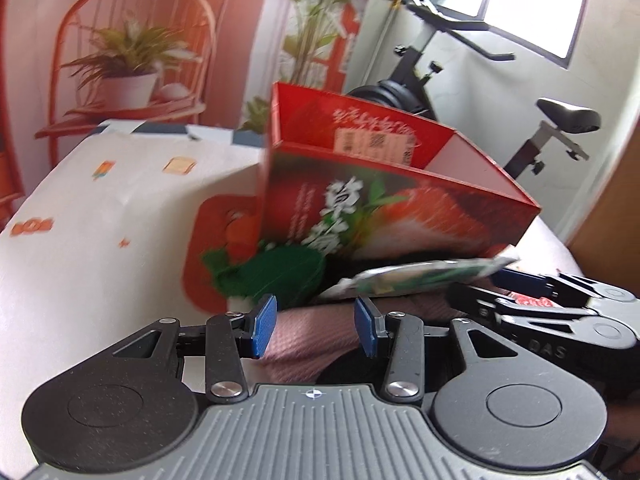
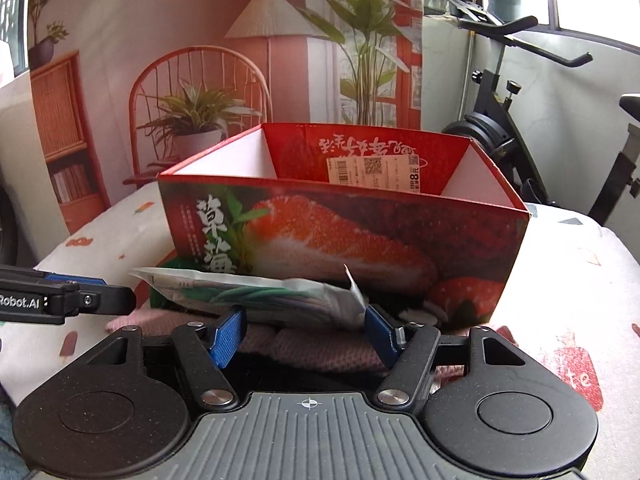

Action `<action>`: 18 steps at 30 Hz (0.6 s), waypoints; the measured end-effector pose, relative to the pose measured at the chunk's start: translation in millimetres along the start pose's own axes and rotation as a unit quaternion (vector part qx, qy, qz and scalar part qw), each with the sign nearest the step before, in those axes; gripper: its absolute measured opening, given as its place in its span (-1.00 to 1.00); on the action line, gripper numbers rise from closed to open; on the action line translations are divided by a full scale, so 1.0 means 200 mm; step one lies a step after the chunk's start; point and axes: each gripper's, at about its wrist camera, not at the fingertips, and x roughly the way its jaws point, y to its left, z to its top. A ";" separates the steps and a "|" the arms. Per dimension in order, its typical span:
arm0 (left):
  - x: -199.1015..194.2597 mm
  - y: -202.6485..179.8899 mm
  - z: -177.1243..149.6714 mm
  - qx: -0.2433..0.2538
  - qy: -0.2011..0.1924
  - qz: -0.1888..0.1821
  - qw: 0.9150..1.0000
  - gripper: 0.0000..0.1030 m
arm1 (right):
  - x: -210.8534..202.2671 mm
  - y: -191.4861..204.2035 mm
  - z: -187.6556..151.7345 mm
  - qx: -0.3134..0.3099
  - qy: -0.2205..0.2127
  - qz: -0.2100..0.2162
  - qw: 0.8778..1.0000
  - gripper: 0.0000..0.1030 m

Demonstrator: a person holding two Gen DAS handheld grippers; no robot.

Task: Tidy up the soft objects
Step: 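Close the right gripper on the clear bag of green cables and lift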

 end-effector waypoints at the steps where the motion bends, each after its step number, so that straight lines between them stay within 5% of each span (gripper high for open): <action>1: 0.02 -0.01 0.01 0.003 0.001 -0.005 1.000 -0.13 | 0.01 -0.01 0.01 0.004 0.000 0.000 1.000 0.19; 18: 0.29 -0.03 0.13 0.046 0.010 -0.053 0.997 -0.29 | 0.17 -0.08 0.08 0.009 0.000 0.008 1.000 0.05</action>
